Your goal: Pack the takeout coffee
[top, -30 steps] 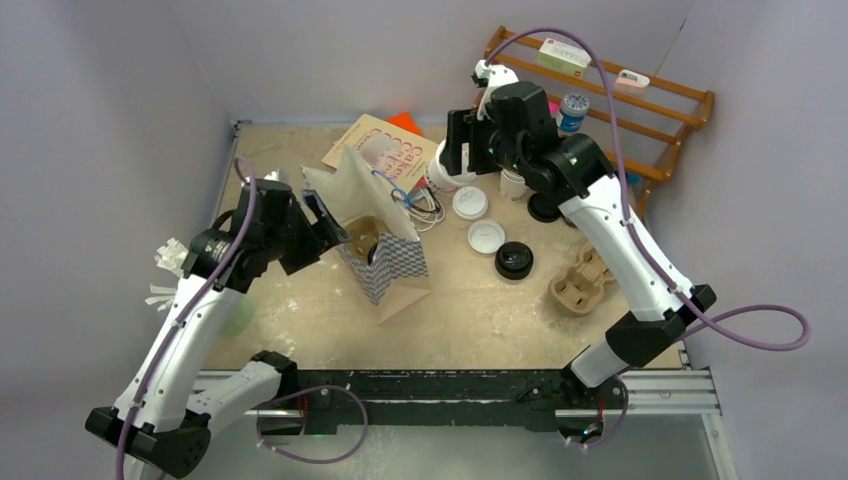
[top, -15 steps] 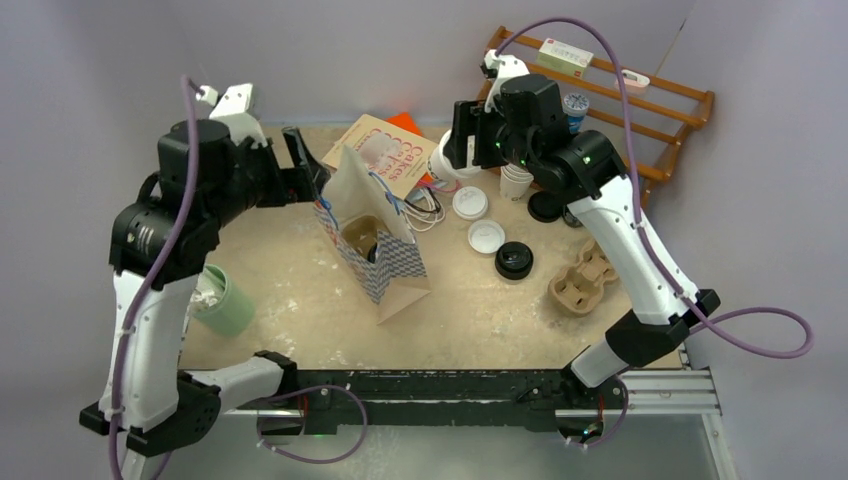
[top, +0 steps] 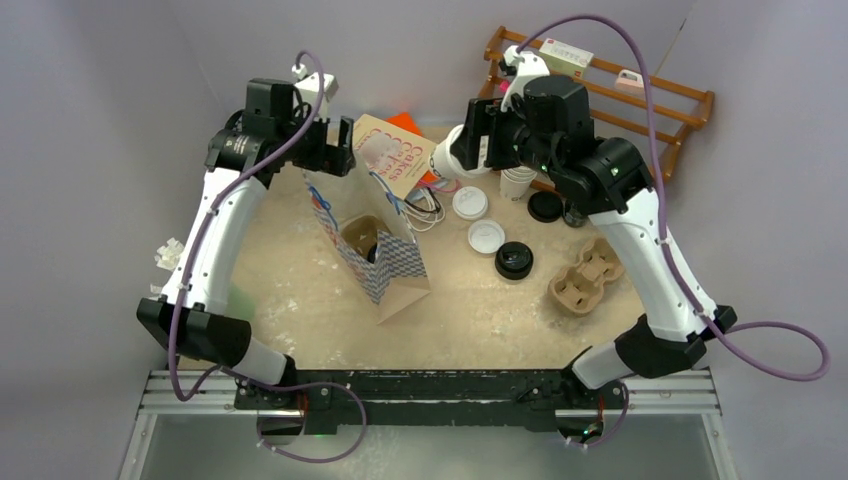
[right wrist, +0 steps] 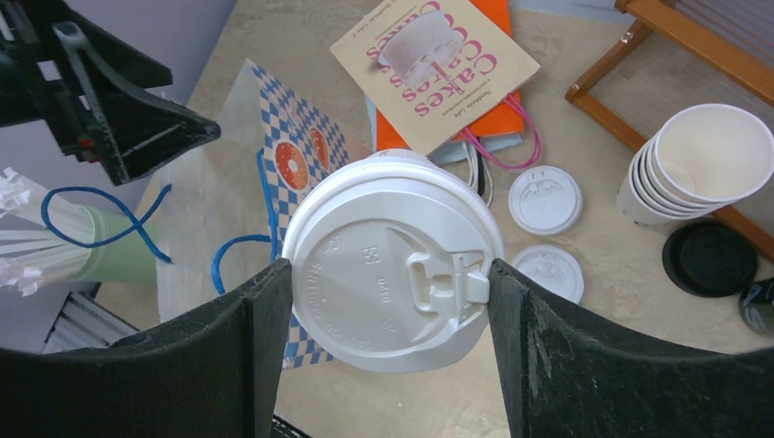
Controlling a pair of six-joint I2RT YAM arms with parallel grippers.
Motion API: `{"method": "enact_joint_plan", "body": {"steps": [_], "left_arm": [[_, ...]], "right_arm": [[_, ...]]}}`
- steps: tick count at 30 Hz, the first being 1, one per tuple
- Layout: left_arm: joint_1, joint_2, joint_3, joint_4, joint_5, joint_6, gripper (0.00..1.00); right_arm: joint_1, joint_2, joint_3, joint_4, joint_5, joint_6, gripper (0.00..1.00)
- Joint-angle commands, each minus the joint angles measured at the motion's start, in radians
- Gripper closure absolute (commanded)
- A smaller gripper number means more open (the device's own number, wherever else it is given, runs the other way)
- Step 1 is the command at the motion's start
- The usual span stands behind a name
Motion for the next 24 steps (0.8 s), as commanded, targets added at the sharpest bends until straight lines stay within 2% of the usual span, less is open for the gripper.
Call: {"method": "enact_joint_plan", "body": {"steps": [1, 6, 9, 16, 18, 21, 22, 24], "left_arm": [[0.0, 0.006, -0.02, 0.087, 0.076, 0.16, 0.04], [-0.002, 0.005, -0.08, 0.081, 0.05, 0.185, 0.1], [-0.002, -0.001, -0.121, 0.081, 0.012, 0.174, 0.18], [-0.01, 0.018, -0.157, 0.083, -0.034, 0.203, 0.29], [-0.013, 0.026, -0.145, 0.076, -0.056, 0.195, 0.41], [-0.019, 0.031, -0.129, 0.055, -0.054, 0.151, 0.65], [-0.022, 0.035, -0.122, 0.041, -0.054, 0.13, 0.76], [-0.023, 0.038, -0.11, 0.008, -0.053, 0.084, 0.89]], "right_arm": [[0.002, -0.006, 0.062, -0.006, -0.029, -0.033, 0.28], [0.004, -0.003, 0.081, 0.023, -0.086, -0.042, 0.29], [0.006, 0.01, 0.095, 0.051, -0.132, -0.043, 0.3], [0.078, 0.068, 0.182, 0.097, -0.226, -0.049, 0.33], [0.112, 0.078, 0.185, 0.119, -0.245, -0.054, 0.33], [0.152, 0.09, 0.184, 0.135, -0.267, -0.059, 0.33], [0.162, 0.095, 0.183, 0.134, -0.269, -0.062, 0.33], [0.178, 0.101, 0.183, 0.131, -0.271, -0.069, 0.33]]}}
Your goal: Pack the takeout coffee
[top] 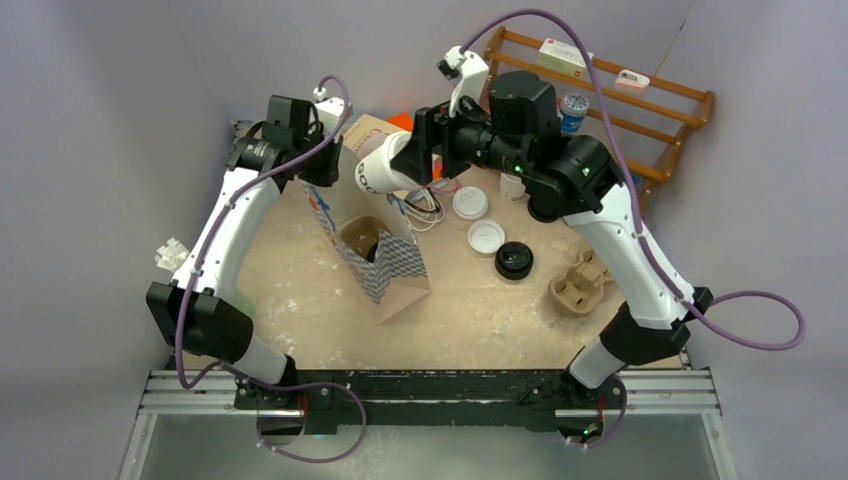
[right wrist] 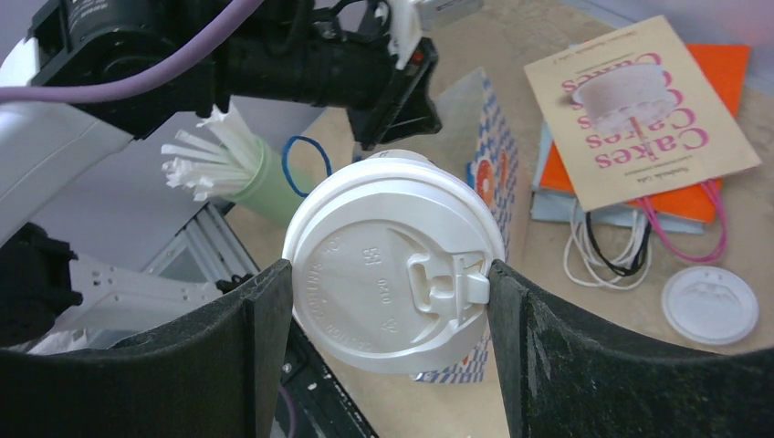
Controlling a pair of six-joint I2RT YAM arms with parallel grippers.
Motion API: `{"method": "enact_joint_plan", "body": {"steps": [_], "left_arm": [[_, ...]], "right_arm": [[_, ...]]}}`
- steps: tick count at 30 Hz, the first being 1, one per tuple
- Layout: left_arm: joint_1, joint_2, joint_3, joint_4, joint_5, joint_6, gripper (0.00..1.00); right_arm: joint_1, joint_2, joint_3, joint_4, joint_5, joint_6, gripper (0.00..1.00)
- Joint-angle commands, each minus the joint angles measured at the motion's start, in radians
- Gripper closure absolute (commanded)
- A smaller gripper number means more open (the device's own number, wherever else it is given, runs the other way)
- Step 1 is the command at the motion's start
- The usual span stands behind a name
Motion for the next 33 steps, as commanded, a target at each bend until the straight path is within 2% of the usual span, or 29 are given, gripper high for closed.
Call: {"method": "enact_joint_plan", "body": {"steps": [1, 3, 6, 10, 16, 22, 26, 33], "left_arm": [[-0.009, 0.01, 0.045, -0.059, -0.014, -0.091, 0.94], [-0.009, 0.008, 0.047, -0.086, -0.008, -0.141, 1.0], [-0.011, 0.005, 0.056, -0.133, 0.001, -0.224, 1.0], [-0.011, 0.006, 0.073, -0.221, 0.076, -0.411, 1.0], [-0.011, -0.088, -0.022, -0.246, 0.174, -0.64, 1.0], [-0.019, -0.176, -0.153, -0.145, 0.238, -0.814, 1.0], [-0.045, -0.201, -0.169, -0.102, 0.23, -0.897, 1.0], [-0.069, -0.2, -0.216, 0.016, 0.214, -0.923, 1.0]], "right_arm": [[0.037, 0.008, 0.033, 0.048, -0.047, -0.033, 0.33], [0.053, 0.012, 0.033, 0.046, -0.049, -0.039, 0.33], [0.074, 0.022, 0.048, 0.031, -0.045, -0.05, 0.33], [0.092, 0.042, 0.086, -0.013, -0.013, -0.067, 0.34], [0.105, 0.045, 0.104, -0.092, 0.009, -0.093, 0.34], [0.112, -0.014, 0.019, -0.135, -0.004, -0.118, 0.34], [0.129, -0.011, 0.011, -0.152, -0.013, -0.114, 0.34], [0.158, -0.031, 0.01, -0.15, 0.011, -0.125, 0.35]]}}
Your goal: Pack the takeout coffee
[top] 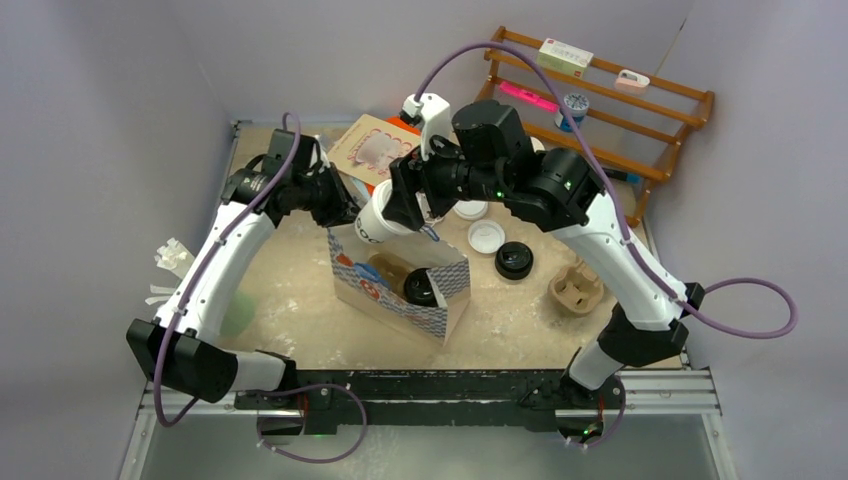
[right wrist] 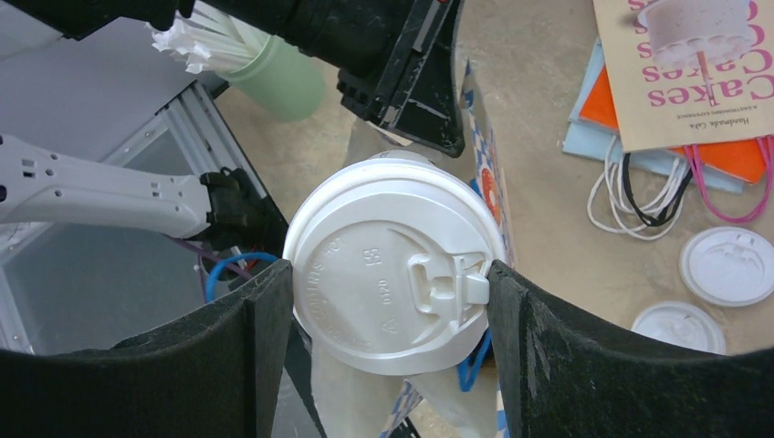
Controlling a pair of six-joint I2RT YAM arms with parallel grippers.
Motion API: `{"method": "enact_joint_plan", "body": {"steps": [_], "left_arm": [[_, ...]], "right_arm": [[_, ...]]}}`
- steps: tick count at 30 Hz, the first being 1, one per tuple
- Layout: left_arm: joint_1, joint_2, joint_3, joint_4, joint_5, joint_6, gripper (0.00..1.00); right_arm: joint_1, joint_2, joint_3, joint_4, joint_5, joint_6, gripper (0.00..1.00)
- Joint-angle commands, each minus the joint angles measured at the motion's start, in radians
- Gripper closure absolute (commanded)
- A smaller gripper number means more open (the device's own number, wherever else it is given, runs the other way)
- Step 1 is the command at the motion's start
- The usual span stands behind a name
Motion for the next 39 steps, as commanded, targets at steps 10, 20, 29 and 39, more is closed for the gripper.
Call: {"method": "enact_joint_plan", "body": {"steps": [10, 20, 29, 39], "left_arm": [[-0.015, -0.013, 0.007, 0.248, -0.003, -0.024, 1.0], [-0.021, -0.057, 0.018, 0.334, 0.043, 0.127, 1.0], [-0.021, -0.077, 0.027, 0.393, 0.06, 0.199, 1.0], [-0.02, -0.138, -0.054, 0.521, 0.124, 0.261, 1.0]], "right_arm": [[0.028, -0.146, -0.277, 0.063, 0.151, -0.025, 0.39], [0.084, -0.136, -0.333, -0.038, 0.419, 0.006, 0.4], [0.089, -0.246, -0.48, -0.182, 0.457, 0.153, 0.41], [0.094, -0.341, -0.645, -0.035, 0.317, 0.185, 0.4]]}}
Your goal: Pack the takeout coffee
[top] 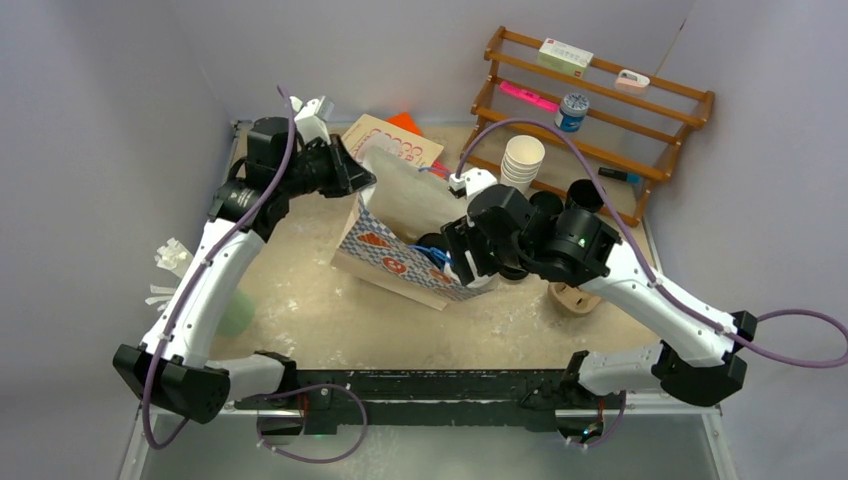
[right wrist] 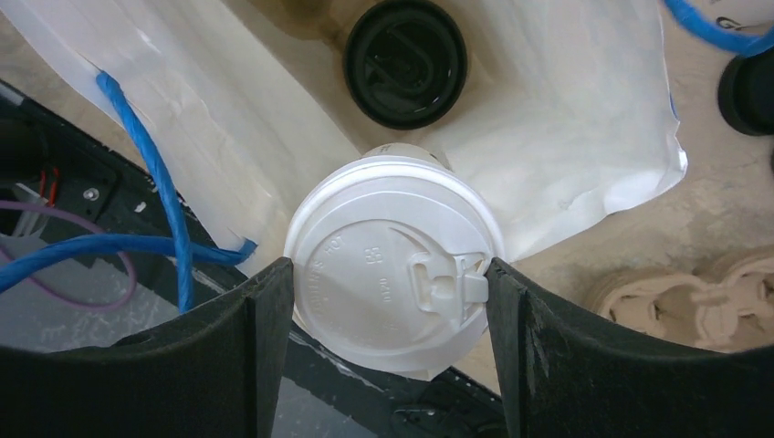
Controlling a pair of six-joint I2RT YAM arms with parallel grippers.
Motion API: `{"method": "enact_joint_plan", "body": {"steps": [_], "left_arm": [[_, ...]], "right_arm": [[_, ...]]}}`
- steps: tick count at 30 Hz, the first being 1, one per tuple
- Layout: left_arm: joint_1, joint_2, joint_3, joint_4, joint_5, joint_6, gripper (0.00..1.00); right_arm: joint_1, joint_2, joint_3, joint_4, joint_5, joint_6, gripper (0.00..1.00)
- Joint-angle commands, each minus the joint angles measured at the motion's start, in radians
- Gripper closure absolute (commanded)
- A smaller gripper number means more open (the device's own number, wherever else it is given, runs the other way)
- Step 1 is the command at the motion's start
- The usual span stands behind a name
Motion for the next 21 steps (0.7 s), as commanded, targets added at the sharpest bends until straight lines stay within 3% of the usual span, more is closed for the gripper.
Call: {"method": "enact_joint_plan", "body": {"steps": [1, 14, 21], "left_arm": [[-0.003, -0.056, -0.05, 0.171, 0.054, 0.04, 1.0], [-0.039, 0.072, -0.052, 0.353, 0.173, 0.058, 1.0], [-0.052, 0.109, -0.045, 0.353, 0.213, 0.056, 1.0]], "right_arm": [[0.013, -0.001, -0.052, 0.102, -0.12, 0.008, 0.4], [0.111, 0.191, 0.091, 0.34, -0.157, -0.118, 0.41], [0.11, 0.279, 0.195, 0.307, 0.061, -0.12, 0.43]]}}
